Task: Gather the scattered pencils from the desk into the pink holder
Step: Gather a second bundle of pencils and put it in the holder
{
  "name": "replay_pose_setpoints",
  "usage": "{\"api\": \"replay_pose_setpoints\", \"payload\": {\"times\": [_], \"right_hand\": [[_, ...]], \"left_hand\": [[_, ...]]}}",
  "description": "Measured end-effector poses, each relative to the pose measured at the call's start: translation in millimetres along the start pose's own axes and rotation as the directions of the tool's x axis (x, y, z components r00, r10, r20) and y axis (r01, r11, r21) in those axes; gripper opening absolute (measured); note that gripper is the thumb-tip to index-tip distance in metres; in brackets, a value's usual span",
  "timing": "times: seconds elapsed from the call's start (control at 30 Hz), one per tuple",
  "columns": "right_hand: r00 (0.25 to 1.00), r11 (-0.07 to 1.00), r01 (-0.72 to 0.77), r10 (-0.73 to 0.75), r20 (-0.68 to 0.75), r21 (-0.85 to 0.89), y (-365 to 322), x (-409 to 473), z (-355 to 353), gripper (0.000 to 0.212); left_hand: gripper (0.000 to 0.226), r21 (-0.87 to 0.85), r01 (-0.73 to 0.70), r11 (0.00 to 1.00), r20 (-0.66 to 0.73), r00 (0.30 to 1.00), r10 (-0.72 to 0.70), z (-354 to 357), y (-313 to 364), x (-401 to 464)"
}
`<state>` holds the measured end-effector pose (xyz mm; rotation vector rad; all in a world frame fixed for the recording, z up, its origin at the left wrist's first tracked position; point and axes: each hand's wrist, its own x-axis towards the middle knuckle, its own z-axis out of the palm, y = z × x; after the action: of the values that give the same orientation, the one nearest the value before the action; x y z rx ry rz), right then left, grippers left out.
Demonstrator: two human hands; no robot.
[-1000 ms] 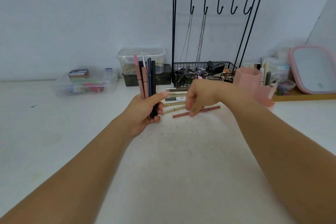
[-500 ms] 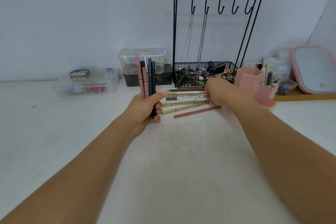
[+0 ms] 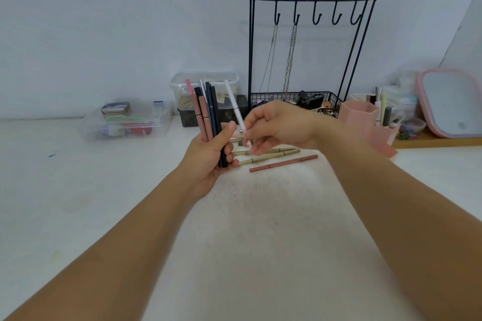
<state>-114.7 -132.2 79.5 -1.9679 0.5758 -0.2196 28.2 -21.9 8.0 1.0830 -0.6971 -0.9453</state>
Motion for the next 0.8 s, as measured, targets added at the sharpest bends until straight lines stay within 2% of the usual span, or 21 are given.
{"api": "replay_pose_setpoints", "payload": {"times": [0.1,0.27,0.33,0.43,0.47,0.57,0.63,0.67,0.73,0.8], "right_hand": [[0.999,0.996,0.036,-0.038,0.027,0.081,0,8,18,0.019],[0.996,0.983,0.081,-0.076,-0.039,0.164,7,13,31,0.021],[0.997,0.991,0.071,-0.067,-0.04,0.117,7,13,30,0.021],[0.999,0.999,0.015,-0.016,-0.037,-0.052,1,5,16,0.025],[0.999,0.999,-0.005,0.003,-0.036,-0.046,-1,4,8,0.03],[1.0,0.999,-0.002,0.002,-0.006,0.034,-9,-2,1,0.05],[0.999,0.998,0.049,-0.05,0.01,0.042,-13,-1,16,0.046],[0.997,0.996,0.07,-0.07,-0.016,0.057,-13,2,29,0.041],[0.983,0.992,0.099,-0.085,-0.16,0.08,-8,9,51,0.033],[0.961,0.991,0.116,-0.095,-0.259,0.068,1,11,60,0.034]], "left_hand": [[0.029,0.045,-0.053,0.998,0.0,0.999,0.053,1,2,-3],[0.036,0.12,-0.056,0.991,-0.074,0.995,0.065,-4,1,-1],[0.035,0.139,-0.055,0.989,-0.103,0.992,0.07,-4,-1,0],[0.02,0.156,-0.075,0.985,-0.115,0.989,0.093,0,-2,-2],[0.018,0.16,-0.078,0.984,-0.116,0.988,0.097,2,-2,-2],[0.016,0.261,-0.117,0.958,-0.055,0.989,0.136,9,-2,-7],[0.01,0.322,-0.171,0.931,0.01,0.984,0.177,21,-5,-13],[0.008,0.35,-0.204,0.914,0.018,0.977,0.211,26,-8,-15],[0.012,0.43,-0.229,0.873,0.005,0.968,0.251,30,-15,-16],[0.005,0.438,-0.228,0.869,0.048,0.972,0.23,28,-18,-16]]}}
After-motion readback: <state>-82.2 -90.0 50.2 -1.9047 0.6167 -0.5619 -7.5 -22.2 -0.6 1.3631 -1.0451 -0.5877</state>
